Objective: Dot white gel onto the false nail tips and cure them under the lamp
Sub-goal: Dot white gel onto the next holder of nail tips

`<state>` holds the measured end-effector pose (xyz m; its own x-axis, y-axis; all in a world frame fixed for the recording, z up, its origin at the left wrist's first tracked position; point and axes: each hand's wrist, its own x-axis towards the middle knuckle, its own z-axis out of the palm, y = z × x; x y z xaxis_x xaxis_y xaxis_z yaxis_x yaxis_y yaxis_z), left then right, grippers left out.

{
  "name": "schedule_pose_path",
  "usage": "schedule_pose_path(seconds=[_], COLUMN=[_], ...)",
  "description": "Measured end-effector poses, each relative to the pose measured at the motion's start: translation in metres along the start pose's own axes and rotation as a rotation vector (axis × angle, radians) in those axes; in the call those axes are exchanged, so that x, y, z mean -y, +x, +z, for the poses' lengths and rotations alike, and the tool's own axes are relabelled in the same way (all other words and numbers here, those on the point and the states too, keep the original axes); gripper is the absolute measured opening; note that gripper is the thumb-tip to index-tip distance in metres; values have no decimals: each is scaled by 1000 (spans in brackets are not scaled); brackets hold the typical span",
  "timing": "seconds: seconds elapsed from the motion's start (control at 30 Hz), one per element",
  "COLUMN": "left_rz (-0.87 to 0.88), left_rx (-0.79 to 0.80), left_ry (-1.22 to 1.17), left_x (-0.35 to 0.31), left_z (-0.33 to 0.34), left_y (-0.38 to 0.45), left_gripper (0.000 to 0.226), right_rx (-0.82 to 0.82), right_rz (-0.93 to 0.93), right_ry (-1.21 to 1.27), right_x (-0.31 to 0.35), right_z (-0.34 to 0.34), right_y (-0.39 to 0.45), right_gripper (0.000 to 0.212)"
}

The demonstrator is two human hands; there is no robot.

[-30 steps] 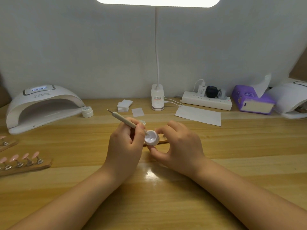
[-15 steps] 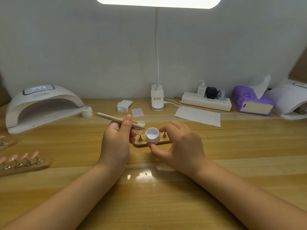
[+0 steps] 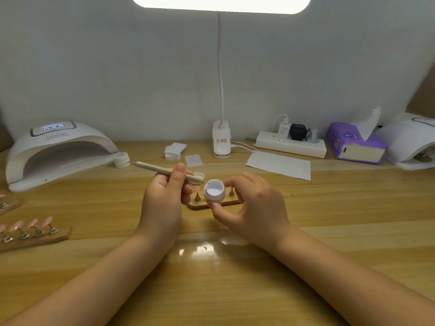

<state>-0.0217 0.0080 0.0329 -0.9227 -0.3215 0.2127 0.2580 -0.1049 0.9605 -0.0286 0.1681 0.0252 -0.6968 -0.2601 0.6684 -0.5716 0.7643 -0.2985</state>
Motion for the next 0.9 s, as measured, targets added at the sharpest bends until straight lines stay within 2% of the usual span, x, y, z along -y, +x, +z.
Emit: schedule_pose_path(seconds=[0.27, 0.5, 0.57, 0.73, 0.9], left_rz=[-14, -165, -196, -231, -278], left_rx=[-15, 11, 7, 19, -40], left_ry=[25, -281, -336, -380, -370], left_x=[-1, -17, -22, -28, -27], left_z=[0, 0, 0, 3, 3], left_y=[1, 6, 7, 6, 6], left_gripper=[29, 26, 32, 44, 35], right_rx=[6, -2, -3, 6, 31], right_rz=[13, 22, 18, 10, -12], right_ry=[0, 4, 9, 3, -3], right_x=[1, 2, 3, 3, 2], right_z=[0, -1, -1, 0, 0], right_y=[0, 0, 0, -1, 0], right_gripper=[33, 32, 32, 35, 38])
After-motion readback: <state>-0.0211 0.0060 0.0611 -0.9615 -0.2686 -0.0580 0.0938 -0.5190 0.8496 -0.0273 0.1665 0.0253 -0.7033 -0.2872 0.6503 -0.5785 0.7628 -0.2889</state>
